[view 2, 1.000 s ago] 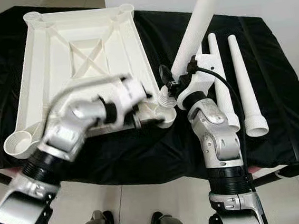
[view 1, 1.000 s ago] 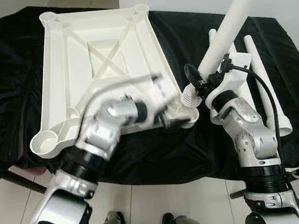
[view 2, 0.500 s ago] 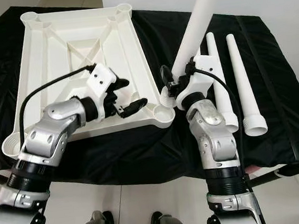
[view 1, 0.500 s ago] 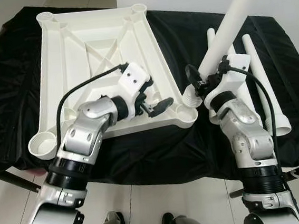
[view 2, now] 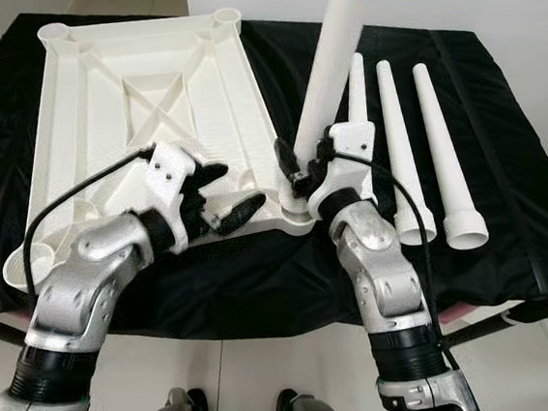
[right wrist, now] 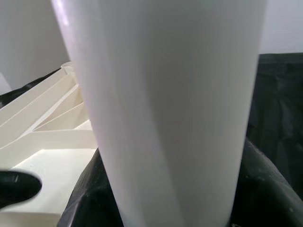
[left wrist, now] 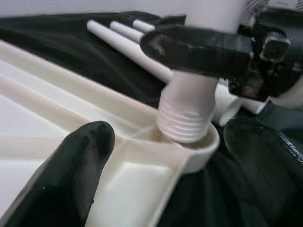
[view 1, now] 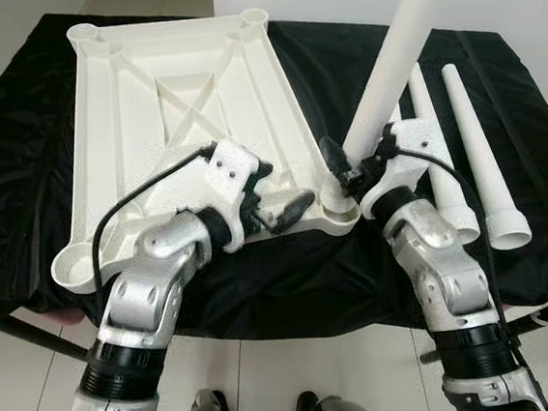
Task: Building children table
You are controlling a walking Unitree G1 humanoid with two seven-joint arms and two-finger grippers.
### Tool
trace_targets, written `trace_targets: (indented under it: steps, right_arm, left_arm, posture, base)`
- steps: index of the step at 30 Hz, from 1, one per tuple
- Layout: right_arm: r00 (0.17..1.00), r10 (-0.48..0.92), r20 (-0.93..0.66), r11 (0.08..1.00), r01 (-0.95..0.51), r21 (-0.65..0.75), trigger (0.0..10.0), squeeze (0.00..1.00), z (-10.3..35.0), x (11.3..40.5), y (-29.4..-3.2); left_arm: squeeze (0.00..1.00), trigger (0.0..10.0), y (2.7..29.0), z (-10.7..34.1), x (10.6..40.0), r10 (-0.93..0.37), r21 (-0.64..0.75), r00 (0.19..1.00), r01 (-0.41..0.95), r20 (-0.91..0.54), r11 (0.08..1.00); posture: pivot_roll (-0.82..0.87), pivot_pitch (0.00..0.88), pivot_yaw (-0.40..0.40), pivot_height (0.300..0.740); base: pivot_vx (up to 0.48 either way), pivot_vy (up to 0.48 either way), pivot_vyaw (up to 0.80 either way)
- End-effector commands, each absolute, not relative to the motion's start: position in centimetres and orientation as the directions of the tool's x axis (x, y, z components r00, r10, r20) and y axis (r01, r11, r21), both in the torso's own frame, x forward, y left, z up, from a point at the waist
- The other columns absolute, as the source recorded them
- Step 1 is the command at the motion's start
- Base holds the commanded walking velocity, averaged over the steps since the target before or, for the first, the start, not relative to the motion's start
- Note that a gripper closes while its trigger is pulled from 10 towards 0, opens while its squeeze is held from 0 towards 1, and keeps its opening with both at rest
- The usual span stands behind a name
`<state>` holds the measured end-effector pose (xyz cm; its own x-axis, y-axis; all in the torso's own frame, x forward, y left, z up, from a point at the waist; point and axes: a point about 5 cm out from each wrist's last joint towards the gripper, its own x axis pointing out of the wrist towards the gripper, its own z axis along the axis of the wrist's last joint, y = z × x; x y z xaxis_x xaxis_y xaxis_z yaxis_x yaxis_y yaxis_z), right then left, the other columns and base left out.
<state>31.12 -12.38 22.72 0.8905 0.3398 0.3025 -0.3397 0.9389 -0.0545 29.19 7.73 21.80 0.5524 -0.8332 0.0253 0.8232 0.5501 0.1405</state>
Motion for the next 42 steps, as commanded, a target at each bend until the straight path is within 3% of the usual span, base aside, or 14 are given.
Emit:
trace_targets:
  steps: [1, 11, 16, 27, 42]
  right_arm:
    - [0.889, 0.355, 0.289, 0.934, -0.347, -0.082, 10.0, 0.0, 22.2, 30.8, -12.3]
    - [0.886, 0.364, 0.288, 0.931, -0.334, -0.149, 10.0, 0.0, 21.9, 30.1, -12.6]
    - [0.876, 0.388, 0.287, 0.912, -0.321, -0.254, 10.0, 0.0, 21.3, 29.2, -13.0]
    - [0.87, 0.397, 0.291, 0.906, -0.323, -0.272, 10.0, 0.0, 20.7, 28.9, -13.2]
    - [0.916, 0.309, 0.257, 0.949, -0.317, -0.011, 10.0, 0.0, 19.8, 30.0, -14.1]
  left_arm:
    - [0.0, 10.0, 7.4, 21.3, 28.4, -0.876, 0.133, 0.483, 0.869, -0.011, 0.477]
    - [0.0, 10.0, 7.7, 20.9, 27.4, -0.893, 0.125, 0.447, 0.89, -0.048, 0.439]
    - [0.0, 10.0, 8.3, 21.2, 27.3, -0.886, 0.133, 0.462, 0.882, -0.047, 0.453]
    - [0.0, 10.0, 8.6, 21.4, 27.1, -0.882, 0.126, 0.468, 0.879, -0.048, 0.46]
    - [0.0, 10.0, 8.8, 21.5, 27.0, -0.874, 0.128, 0.483, 0.871, -0.051, 0.474]
  posture:
    - [0.1, 0.178, -0.073, 0.74]
    - [0.1, 0.187, -0.076, 0.74]
    - [0.09, 0.192, -0.075, 0.74]
    - [0.09, 0.197, -0.07, 0.74]
    - [0.1, 0.204, -0.073, 0.74]
  base:
    - [0.0, 0.0, 0.0]
    - [0.0, 0.0, 0.0]
    - [0.0, 0.0, 0.0]
    - [0.0, 0.0, 0.0]
    - [0.0, 0.0, 0.0]
